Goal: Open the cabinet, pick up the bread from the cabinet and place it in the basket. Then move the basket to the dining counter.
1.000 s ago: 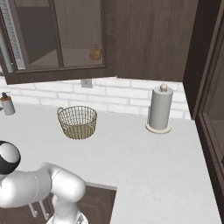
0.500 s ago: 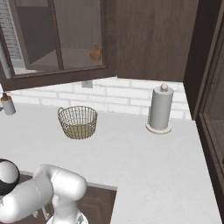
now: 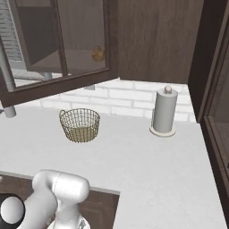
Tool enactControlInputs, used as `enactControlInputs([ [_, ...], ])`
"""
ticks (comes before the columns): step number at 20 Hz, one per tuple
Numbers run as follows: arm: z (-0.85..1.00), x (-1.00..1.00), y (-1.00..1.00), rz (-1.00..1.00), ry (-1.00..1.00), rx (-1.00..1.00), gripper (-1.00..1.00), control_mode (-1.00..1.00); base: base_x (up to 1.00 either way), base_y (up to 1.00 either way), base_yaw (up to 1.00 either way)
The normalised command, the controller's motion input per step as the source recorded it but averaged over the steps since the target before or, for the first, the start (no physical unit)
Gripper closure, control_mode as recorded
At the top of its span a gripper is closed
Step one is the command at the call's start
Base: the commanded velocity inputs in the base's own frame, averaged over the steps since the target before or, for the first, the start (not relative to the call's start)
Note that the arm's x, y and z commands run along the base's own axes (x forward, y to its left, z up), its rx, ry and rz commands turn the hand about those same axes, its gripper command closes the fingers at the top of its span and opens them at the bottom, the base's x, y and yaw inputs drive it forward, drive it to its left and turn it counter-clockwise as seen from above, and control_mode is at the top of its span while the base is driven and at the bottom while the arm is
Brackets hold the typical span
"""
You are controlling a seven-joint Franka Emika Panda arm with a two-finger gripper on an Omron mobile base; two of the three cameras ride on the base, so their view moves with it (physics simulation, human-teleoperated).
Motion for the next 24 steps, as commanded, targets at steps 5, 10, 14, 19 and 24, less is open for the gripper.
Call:
enactControlInputs([
  [5,0.03,-0.48,-1.00,-0.20,0.00,0.00,-1.00,-1.00,0.00,0.00,0.00],
  [10,0.00,-0.21,-1.00,-0.28,0.00,0.00,-1.00,-1.00,0.00,0.00,0.00],
  [14,0.02,-0.08,-1.00,-0.27,0.00,0.00,-1.00,-1.00,0.00,0.00,0.00],
  [19,0.13,0.00,-1.00,-0.24,0.00,0.02,-1.00,-1.00,0.00,0.00,0.00],
  [24,0.15,-0.01,-0.99,-0.13,-0.02,0.09,-1.00,-1.00,0.00,0.00,0.00],
])
